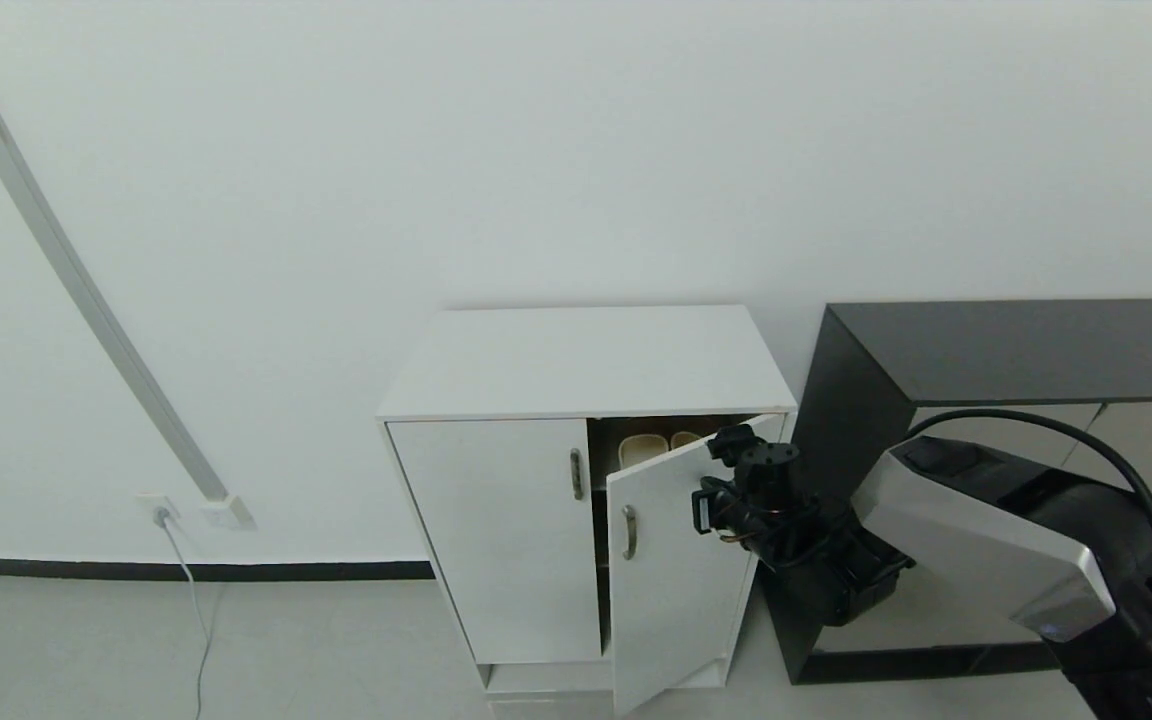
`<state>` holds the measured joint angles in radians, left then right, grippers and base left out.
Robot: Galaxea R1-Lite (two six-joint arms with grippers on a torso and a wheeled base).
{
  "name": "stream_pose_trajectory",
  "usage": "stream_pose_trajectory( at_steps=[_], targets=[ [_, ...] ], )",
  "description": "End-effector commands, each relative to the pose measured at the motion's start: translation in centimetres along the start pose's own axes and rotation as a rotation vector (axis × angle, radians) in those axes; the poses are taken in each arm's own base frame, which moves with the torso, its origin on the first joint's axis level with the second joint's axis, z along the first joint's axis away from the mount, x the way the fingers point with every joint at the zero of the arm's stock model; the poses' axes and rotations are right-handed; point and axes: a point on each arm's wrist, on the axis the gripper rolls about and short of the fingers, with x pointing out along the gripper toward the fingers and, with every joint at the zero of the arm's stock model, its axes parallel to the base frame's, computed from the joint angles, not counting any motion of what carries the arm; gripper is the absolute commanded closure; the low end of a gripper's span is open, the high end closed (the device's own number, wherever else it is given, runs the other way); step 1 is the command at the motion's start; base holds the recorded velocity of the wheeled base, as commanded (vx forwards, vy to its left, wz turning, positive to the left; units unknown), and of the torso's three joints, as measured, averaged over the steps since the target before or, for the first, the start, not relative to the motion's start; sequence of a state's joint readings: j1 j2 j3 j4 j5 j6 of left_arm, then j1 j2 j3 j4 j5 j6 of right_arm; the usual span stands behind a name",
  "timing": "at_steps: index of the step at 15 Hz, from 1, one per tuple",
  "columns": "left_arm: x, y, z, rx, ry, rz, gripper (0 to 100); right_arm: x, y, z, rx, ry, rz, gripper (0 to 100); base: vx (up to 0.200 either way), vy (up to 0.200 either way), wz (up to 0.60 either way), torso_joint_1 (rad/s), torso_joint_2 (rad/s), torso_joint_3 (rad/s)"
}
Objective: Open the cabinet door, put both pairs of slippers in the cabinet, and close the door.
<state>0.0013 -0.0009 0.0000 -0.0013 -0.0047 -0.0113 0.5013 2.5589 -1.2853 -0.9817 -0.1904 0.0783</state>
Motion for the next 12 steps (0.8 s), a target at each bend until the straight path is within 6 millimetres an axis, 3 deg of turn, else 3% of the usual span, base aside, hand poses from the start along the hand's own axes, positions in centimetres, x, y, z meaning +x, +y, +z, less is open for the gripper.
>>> stream_pose_trajectory(
  at_steps=[1,12],
  targets=[
    [0.0,0.0,0.0,-0.001,0.001,0.000,100,0.4,-0.4,0.2,0.004,-0.008,-0.009,100,0.000,0.000,0.00,0.000,0.00,0.000],
    [0.0,0.0,0.0,-0.001,0.001,0.002,100,1.5,-1.4,1.1,0.014,-0.034,-0.031,100,0.000,0.000,0.00,0.000,0.00,0.000]
  ],
)
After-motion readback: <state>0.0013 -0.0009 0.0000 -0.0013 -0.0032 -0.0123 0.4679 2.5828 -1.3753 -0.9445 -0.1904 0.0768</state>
